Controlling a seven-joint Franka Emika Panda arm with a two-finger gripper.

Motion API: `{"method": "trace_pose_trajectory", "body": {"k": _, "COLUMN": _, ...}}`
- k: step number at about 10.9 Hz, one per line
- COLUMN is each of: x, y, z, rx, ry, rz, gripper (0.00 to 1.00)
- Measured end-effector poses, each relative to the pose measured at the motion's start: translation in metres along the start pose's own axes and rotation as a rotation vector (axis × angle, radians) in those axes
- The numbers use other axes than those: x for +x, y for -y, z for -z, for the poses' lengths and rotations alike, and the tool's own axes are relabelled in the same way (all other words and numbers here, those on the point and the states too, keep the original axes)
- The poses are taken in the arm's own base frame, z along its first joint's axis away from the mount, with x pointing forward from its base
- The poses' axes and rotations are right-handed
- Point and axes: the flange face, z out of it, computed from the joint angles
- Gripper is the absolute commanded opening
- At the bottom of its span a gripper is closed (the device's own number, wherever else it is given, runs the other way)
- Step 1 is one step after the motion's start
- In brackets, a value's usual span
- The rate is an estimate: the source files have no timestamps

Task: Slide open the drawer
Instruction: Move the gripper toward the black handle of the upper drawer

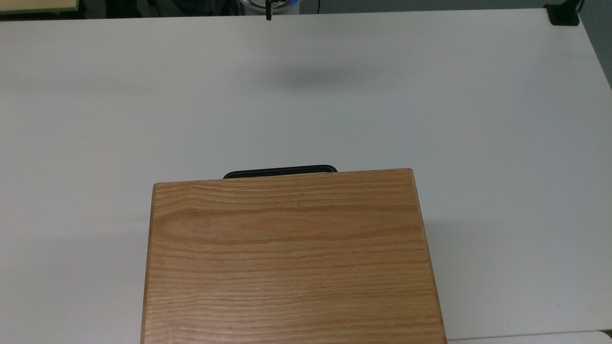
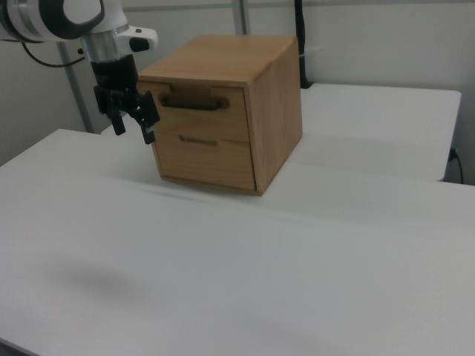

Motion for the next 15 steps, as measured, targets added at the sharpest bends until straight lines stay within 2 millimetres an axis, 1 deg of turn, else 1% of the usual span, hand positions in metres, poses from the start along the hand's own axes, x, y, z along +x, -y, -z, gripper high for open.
{"method": "trace_pose_trajectory", "body": {"k": 1, "x": -0.0006, "y": 0.0073, "z": -0.0015, "rx": -0.001, "ry": 0.003, "rz": 0.013, "gripper": 1.00}}
{"method": "trace_pose_trajectory", "body": {"k": 10, "x": 0.0009, "y": -0.0011, "z": -0.0019, "rx": -0.001, "ry": 0.003, "rz": -0.003, "gripper": 1.00}}
{"method": "trace_pose_trajectory", "body": {"k": 11, "x": 0.0009, "y": -0.0011, "z": -0.0019, "rx": -0.001, "ry": 0.003, "rz": -0.003, "gripper": 0.96}}
{"method": "trace_pose_trajectory", "body": {"k": 12, "x": 0.0010, "y": -0.0011, "z": -0.0020, "rx": -0.001, "ry": 0.004, "rz": -0.003, "gripper": 0.89}}
{"method": "trace_pose_trajectory", "body": {"k": 13, "x": 0.0016, "y": -0.0008, "z": -0.0024, "rx": 0.000, "ry": 0.002, "rz": -0.003, "gripper": 0.88}}
{"method": "trace_pose_trajectory", "body": {"k": 15, "x": 0.0038, "y": 0.0034, "z": -0.0051, "rx": 0.033, "ry": 0.005, "rz": -0.003, "gripper": 0.91}}
